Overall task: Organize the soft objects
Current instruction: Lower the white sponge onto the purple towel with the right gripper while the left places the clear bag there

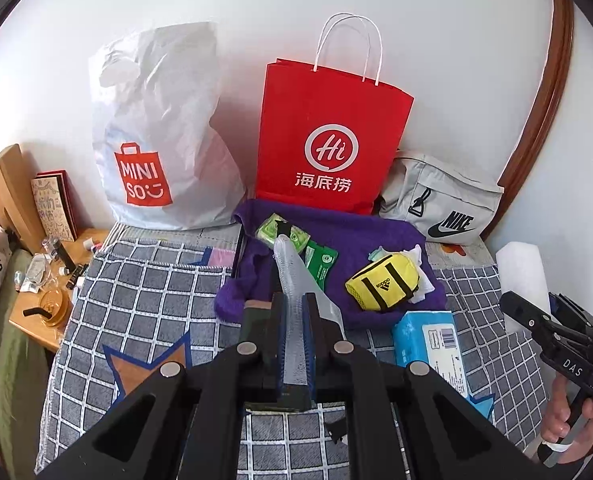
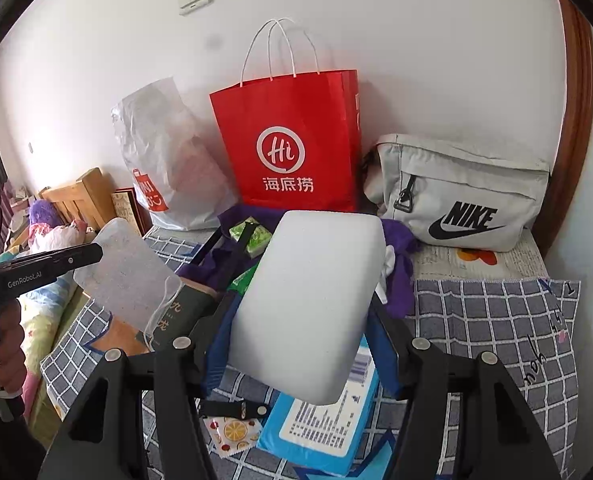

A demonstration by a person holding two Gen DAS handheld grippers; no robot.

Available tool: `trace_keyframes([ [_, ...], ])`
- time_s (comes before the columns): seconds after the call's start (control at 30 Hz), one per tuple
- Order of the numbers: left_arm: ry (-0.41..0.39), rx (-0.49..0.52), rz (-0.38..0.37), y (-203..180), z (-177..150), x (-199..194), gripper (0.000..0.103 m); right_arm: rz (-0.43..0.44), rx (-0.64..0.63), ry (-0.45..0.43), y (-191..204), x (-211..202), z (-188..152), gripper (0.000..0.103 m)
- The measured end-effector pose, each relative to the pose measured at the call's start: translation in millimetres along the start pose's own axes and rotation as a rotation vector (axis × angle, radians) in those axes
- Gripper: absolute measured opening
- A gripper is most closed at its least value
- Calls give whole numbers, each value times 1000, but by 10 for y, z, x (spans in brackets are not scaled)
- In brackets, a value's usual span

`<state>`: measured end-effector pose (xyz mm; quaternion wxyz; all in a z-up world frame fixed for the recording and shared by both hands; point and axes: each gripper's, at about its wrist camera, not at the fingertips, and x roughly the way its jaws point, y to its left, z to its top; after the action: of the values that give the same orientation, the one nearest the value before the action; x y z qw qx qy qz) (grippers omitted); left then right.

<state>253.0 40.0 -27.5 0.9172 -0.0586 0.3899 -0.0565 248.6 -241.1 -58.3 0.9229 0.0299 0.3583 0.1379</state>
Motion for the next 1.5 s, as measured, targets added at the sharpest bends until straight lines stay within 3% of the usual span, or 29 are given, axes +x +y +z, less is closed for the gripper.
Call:
trace_keyframes([
  [0.47, 25, -16, 13, 27, 365, 404, 8, -4, 24, 10, -179, 460, 382, 61],
  [0.73, 27, -29, -38, -5, 550, 670, 8, 29, 50, 57, -282, 848, 502, 61],
  [1.2, 42, -28, -78, -38, 764, 1164, 8, -1, 38, 98, -511, 1594, 776, 61],
  [1.5, 80, -41, -114, -45, 733, 1643, 8, 30, 95, 203, -731, 2209, 674, 61],
])
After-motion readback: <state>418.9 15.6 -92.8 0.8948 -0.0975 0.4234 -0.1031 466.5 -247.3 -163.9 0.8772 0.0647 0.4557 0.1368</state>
